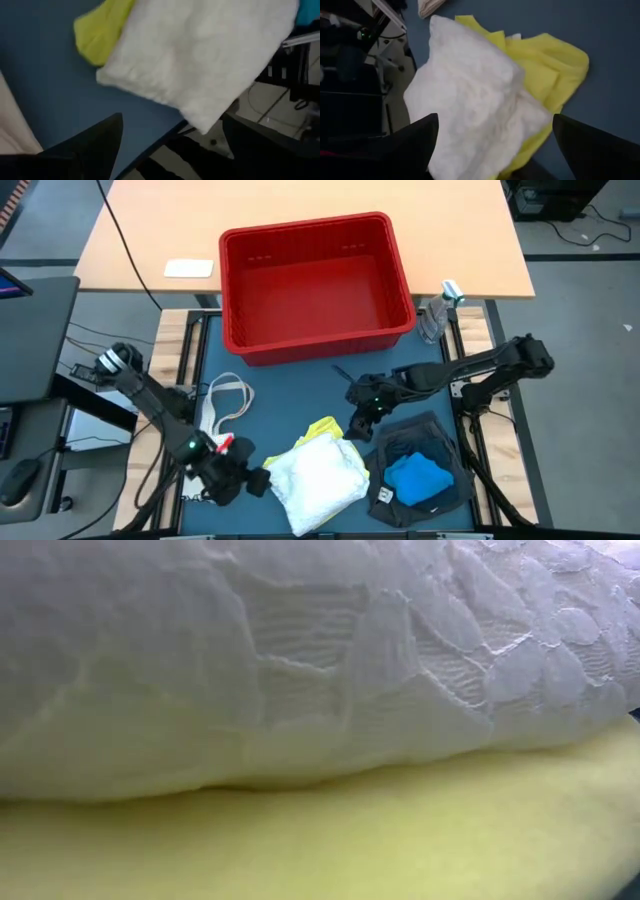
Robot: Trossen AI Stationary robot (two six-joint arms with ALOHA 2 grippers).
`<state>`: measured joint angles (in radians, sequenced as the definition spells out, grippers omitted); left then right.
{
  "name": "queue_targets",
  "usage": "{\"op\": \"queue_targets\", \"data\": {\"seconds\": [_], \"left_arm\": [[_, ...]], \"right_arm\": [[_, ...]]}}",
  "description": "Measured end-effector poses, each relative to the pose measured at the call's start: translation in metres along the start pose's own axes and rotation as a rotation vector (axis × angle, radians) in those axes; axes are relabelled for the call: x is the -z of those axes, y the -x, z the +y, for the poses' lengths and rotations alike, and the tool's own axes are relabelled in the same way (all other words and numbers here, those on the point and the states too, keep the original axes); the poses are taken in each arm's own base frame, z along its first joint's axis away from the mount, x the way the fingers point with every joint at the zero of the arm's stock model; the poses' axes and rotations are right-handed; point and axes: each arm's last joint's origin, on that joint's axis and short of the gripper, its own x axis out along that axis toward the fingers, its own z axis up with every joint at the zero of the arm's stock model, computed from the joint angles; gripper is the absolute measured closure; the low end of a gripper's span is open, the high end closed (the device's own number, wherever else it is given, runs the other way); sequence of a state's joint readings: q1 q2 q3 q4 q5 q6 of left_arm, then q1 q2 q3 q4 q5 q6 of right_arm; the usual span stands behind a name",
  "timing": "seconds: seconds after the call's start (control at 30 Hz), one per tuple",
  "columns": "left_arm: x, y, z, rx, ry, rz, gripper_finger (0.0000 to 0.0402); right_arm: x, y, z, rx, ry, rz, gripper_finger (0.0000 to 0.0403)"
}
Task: Fold Laundry from Bin
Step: Put the stacked folded shirts into the laundry bin
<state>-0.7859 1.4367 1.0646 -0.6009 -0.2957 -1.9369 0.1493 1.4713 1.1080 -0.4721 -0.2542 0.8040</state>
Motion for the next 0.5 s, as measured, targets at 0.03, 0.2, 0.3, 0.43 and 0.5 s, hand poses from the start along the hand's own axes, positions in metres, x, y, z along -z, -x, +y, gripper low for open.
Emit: {"op": "queue_targets", "data": {"seconds": [0.03,0.2,0.3,0.43,0.5], "left_arm": [[0.004,-0.004,0.004,0.007,0.023,-0.002,0.0055],[0.014,-0.029,0.02,0.034,0.069,-0.024,0.0055],[0.013,-0.046,0.025,0.044,0.081,-0.029,0.0055],[0.012,-0.072,0.035,0.029,0.091,-0.048,0.0055],[0.014,-0.082,0.036,0.055,0.107,-0.038,0.0055]], "right_arm": [[-0.001,-0.004,0.0,-0.004,0.002,-0.001,0.0008],[-0.003,-0.021,-0.001,-0.064,0.022,0.053,0.0005],[-0.002,-0.033,-0.005,-0.077,0.013,0.116,0.0005],[0.001,-0.046,-0.008,-0.061,0.006,0.151,0.0005],[0.003,-0.053,-0.01,-0.048,0.0,0.169,0.0005]]}}
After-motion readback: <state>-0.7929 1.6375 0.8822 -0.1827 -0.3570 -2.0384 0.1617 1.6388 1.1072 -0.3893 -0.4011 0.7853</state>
